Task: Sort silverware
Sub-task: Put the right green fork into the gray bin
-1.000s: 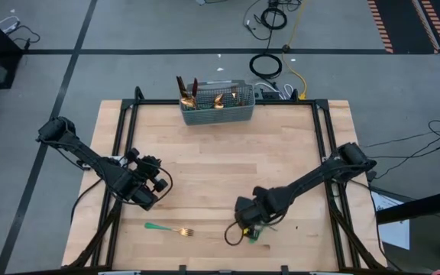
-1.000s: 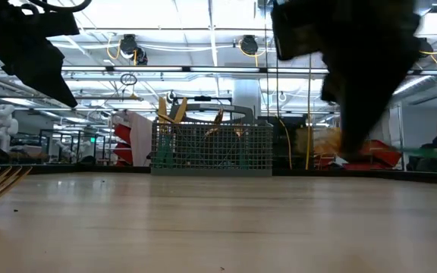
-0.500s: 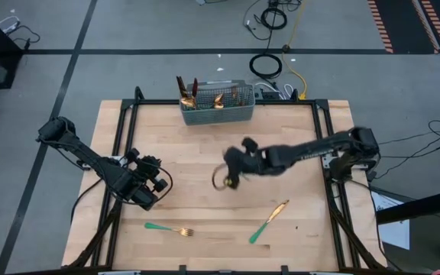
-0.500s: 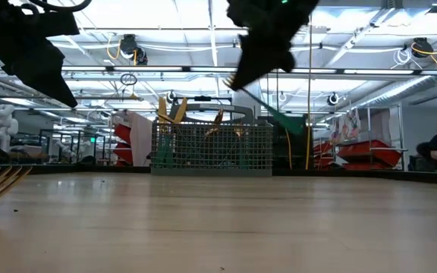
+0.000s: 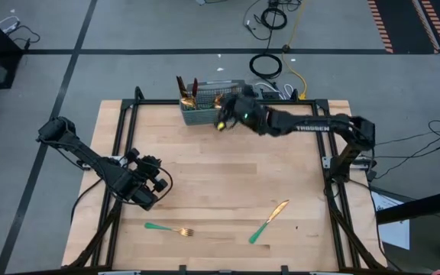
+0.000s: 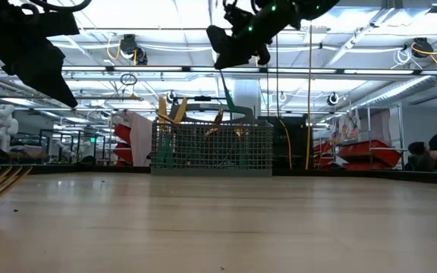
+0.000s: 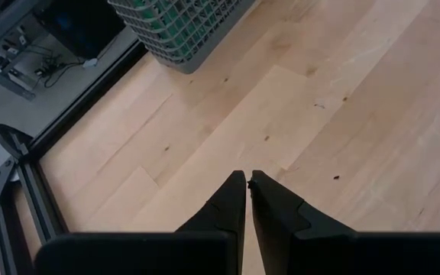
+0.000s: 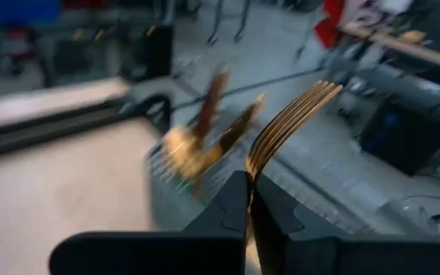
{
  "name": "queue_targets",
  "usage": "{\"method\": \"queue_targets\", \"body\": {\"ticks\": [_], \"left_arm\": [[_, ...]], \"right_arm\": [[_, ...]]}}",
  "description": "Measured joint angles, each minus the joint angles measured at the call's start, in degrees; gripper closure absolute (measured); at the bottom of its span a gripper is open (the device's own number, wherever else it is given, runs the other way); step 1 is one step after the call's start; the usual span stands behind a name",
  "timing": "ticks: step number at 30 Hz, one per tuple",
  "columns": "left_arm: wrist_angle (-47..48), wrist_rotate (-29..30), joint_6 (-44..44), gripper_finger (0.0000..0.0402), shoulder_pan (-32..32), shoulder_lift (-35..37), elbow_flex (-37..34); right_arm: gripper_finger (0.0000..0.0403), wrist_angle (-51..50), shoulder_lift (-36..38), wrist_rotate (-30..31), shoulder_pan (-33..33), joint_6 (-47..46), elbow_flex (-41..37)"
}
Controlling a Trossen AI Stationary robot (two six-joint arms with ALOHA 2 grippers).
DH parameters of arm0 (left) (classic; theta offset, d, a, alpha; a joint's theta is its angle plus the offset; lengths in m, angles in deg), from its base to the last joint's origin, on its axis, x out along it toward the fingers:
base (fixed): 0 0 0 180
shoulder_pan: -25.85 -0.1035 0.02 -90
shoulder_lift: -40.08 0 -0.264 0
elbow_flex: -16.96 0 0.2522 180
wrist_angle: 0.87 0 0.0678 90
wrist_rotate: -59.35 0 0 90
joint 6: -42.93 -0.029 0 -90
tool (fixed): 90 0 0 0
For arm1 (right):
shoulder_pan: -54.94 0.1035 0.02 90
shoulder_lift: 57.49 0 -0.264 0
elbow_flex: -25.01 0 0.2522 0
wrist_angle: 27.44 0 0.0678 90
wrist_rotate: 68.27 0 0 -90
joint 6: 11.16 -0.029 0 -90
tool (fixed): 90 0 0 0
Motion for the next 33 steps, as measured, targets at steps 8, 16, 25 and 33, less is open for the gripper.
{"method": "queue_targets", "body": {"ticks": [8, 16, 25, 33], "left_arm": [[-0.04, 0.02, 0.09, 0.0369, 0.00, 0.00, 0.00], [-0.64, 0.04, 0.09, 0.0369, 0.00, 0.00, 0.00], [-1.81, 0.07, 0.11, 0.0369, 0.00, 0.00, 0.00], [-1.92, 0.07, 0.13, 0.0369, 0.00, 0.00, 0.00]], "right_arm": [[0.0403, 13.62, 0.00, -2.16, -9.12, 2.02, 0.00], [0.0403, 17.88, -3.23, -3.59, -13.84, -0.25, 0.04], [0.0403, 18.08, -8.47, -3.44, -14.97, -3.62, -0.07], [0.0403, 17.06, -11.81, -3.36, -14.97, -6.76, -0.07]]}}
